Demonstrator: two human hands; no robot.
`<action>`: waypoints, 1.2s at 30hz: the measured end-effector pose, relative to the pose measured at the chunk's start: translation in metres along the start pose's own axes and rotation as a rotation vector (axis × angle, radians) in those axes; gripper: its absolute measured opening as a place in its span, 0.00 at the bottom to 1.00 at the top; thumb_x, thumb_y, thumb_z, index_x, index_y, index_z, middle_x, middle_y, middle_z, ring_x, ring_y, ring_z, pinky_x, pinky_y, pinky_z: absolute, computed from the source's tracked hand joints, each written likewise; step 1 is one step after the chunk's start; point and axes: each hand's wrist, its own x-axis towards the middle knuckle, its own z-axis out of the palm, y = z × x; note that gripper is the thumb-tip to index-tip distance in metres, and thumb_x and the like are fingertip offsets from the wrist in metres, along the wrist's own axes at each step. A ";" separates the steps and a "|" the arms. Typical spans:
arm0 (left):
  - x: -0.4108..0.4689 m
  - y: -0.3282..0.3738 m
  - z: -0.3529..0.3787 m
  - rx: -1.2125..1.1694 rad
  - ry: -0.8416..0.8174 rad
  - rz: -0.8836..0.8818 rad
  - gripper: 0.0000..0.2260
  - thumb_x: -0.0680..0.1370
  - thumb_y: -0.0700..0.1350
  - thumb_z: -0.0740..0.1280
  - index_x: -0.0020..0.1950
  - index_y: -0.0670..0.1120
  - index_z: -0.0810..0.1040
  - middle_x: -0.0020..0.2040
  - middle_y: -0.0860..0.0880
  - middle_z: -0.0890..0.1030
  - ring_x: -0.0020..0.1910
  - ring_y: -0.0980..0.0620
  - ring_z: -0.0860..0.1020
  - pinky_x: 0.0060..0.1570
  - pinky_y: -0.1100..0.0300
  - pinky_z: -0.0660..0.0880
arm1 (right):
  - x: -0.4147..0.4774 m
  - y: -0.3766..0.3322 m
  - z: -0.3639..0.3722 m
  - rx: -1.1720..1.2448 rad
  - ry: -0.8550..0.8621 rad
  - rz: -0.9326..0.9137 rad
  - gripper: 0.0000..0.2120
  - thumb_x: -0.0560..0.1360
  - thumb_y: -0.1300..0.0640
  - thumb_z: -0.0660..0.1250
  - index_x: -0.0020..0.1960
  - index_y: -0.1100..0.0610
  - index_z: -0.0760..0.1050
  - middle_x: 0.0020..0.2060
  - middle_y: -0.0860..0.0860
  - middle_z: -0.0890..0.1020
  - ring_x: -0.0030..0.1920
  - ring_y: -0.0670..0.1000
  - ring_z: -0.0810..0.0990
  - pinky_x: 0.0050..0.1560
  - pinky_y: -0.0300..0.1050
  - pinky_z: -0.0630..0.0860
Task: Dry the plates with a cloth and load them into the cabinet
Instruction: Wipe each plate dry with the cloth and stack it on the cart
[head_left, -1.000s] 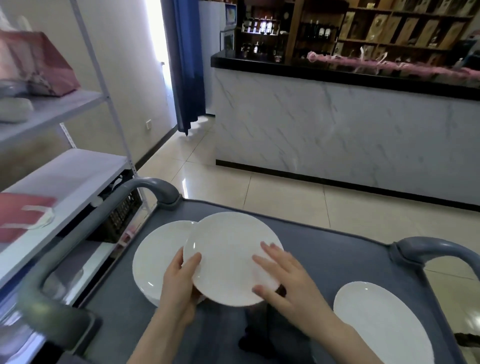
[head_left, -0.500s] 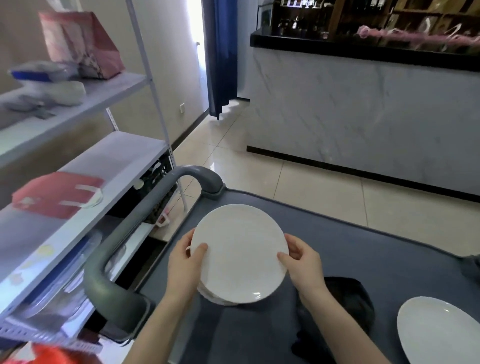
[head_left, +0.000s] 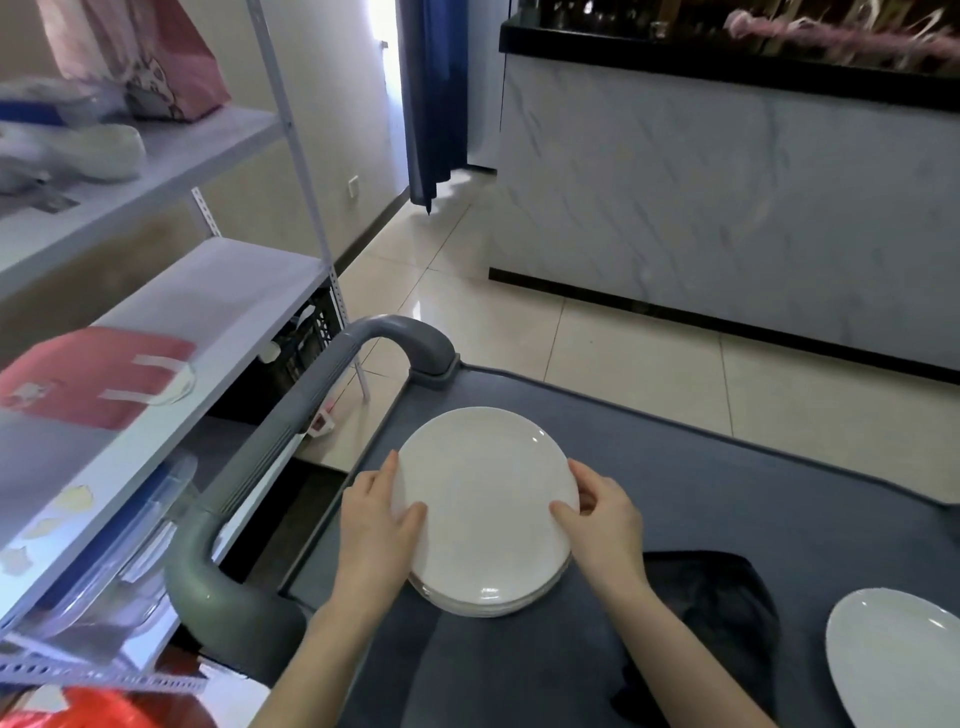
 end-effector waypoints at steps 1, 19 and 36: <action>-0.001 0.000 0.001 0.001 0.005 0.014 0.30 0.76 0.39 0.69 0.77 0.43 0.64 0.63 0.45 0.70 0.58 0.53 0.66 0.58 0.65 0.61 | 0.000 0.000 0.001 -0.025 0.014 -0.002 0.23 0.72 0.65 0.68 0.64 0.48 0.78 0.48 0.47 0.77 0.47 0.45 0.78 0.47 0.29 0.71; -0.021 -0.008 0.027 0.064 0.217 0.114 0.26 0.77 0.34 0.69 0.74 0.39 0.68 0.63 0.41 0.72 0.61 0.44 0.67 0.61 0.54 0.67 | 0.000 0.005 0.002 -0.125 0.018 -0.017 0.22 0.71 0.65 0.69 0.64 0.53 0.79 0.49 0.50 0.75 0.48 0.51 0.77 0.53 0.40 0.71; -0.028 0.014 0.030 0.397 0.233 0.099 0.23 0.76 0.35 0.69 0.70 0.42 0.73 0.64 0.40 0.74 0.63 0.39 0.69 0.60 0.43 0.68 | -0.002 0.027 -0.019 -0.062 -0.184 -0.068 0.27 0.77 0.57 0.69 0.74 0.50 0.68 0.53 0.48 0.71 0.51 0.46 0.77 0.50 0.31 0.69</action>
